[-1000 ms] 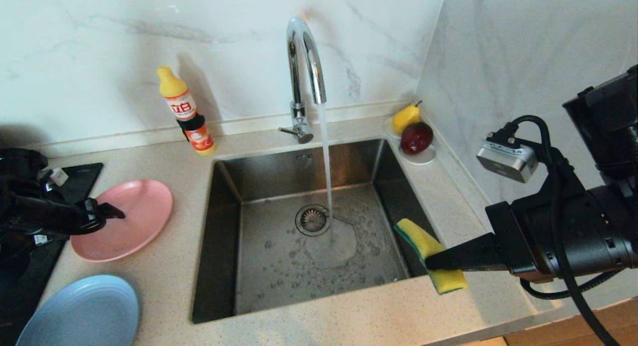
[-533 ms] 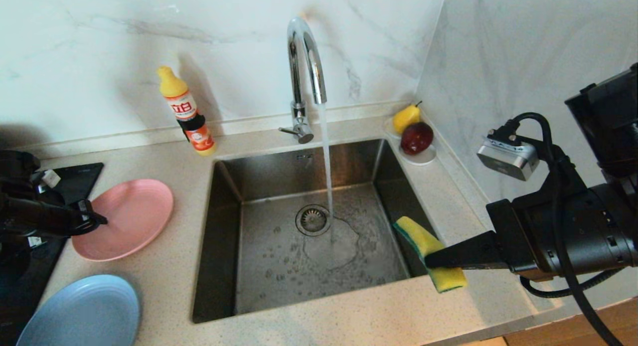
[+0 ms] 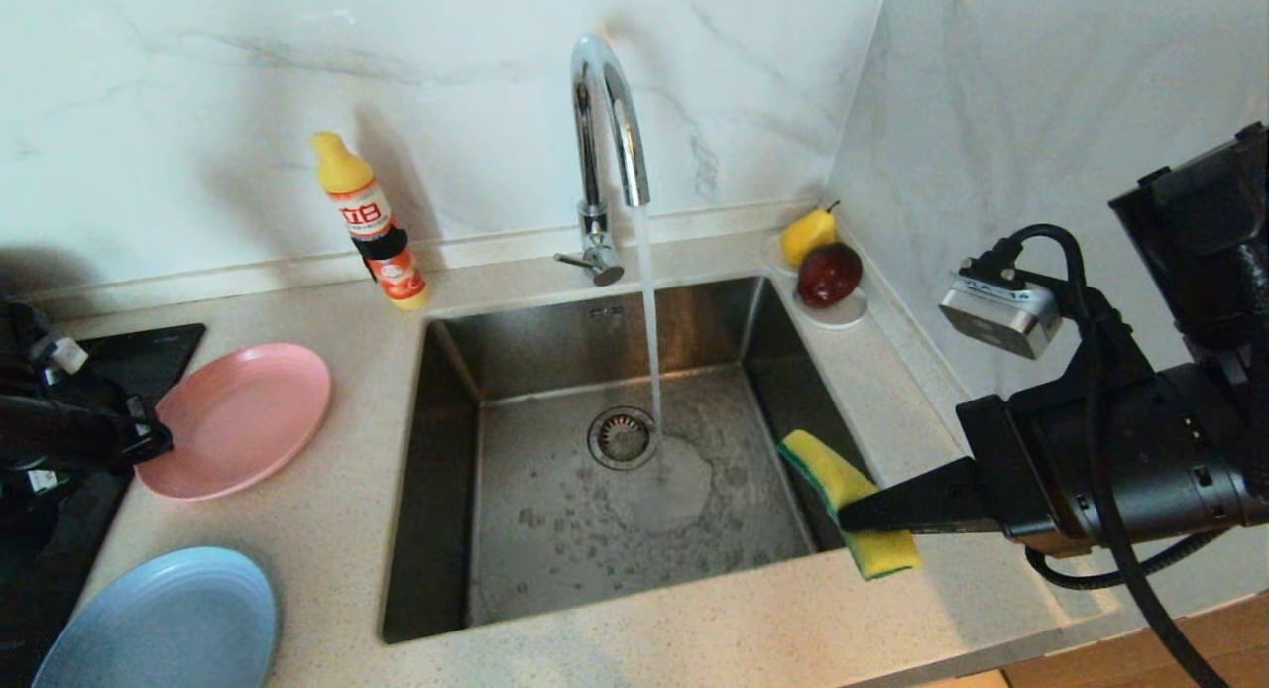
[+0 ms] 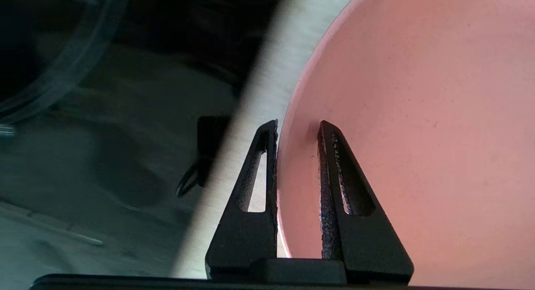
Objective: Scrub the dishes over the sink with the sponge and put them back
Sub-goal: Wash the plate
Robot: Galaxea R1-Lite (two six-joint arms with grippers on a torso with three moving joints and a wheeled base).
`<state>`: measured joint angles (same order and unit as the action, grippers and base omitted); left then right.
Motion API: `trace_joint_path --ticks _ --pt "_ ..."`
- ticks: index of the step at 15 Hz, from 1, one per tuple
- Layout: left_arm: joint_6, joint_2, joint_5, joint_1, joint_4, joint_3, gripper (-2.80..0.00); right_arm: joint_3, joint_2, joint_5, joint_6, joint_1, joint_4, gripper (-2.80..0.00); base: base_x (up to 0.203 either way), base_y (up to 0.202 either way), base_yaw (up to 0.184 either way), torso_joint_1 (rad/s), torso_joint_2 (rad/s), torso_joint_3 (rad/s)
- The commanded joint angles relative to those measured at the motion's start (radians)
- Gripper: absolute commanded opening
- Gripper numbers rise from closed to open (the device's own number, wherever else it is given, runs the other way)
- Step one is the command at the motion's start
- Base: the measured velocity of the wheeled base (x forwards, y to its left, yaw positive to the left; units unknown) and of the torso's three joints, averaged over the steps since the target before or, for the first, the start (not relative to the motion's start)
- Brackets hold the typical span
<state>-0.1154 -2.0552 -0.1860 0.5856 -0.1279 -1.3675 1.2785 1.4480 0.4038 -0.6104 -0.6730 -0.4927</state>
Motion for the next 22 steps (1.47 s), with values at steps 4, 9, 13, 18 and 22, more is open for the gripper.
trace_joint_path --ticks 4,9,13,18,22 --pt "-0.068 -0.013 -0.006 0.041 -0.003 -0.080 -2.80 -0.001 0.006 0.003 -0.003 -0.002 -0.003 -2.80 0.000 0.000 0.000 0.000 0.00 0.000" --pt "-0.153 0.038 -0.044 0.049 -0.092 -0.180 -2.80 0.002 0.005 0.003 -0.002 -0.007 -0.003 -2.80 0.000 0.000 0.000 0.000 0.00 0.000" --pt "-0.194 0.041 -0.059 0.072 -0.111 -0.205 -2.80 -0.002 0.003 0.003 -0.002 -0.007 -0.003 -2.80 0.000 0.000 0.000 0.000 0.00 0.000" --pt "-0.273 0.064 -0.232 0.113 -0.170 -0.231 -2.80 -0.001 0.005 0.003 -0.002 -0.008 -0.003 -2.80 0.000 0.000 0.000 0.000 0.00 0.000" --pt "-0.305 0.070 -0.302 0.117 -0.196 -0.212 -2.80 0.001 0.005 0.003 -0.002 -0.010 -0.003 -2.80 0.000 0.000 0.000 0.000 0.00 0.000"
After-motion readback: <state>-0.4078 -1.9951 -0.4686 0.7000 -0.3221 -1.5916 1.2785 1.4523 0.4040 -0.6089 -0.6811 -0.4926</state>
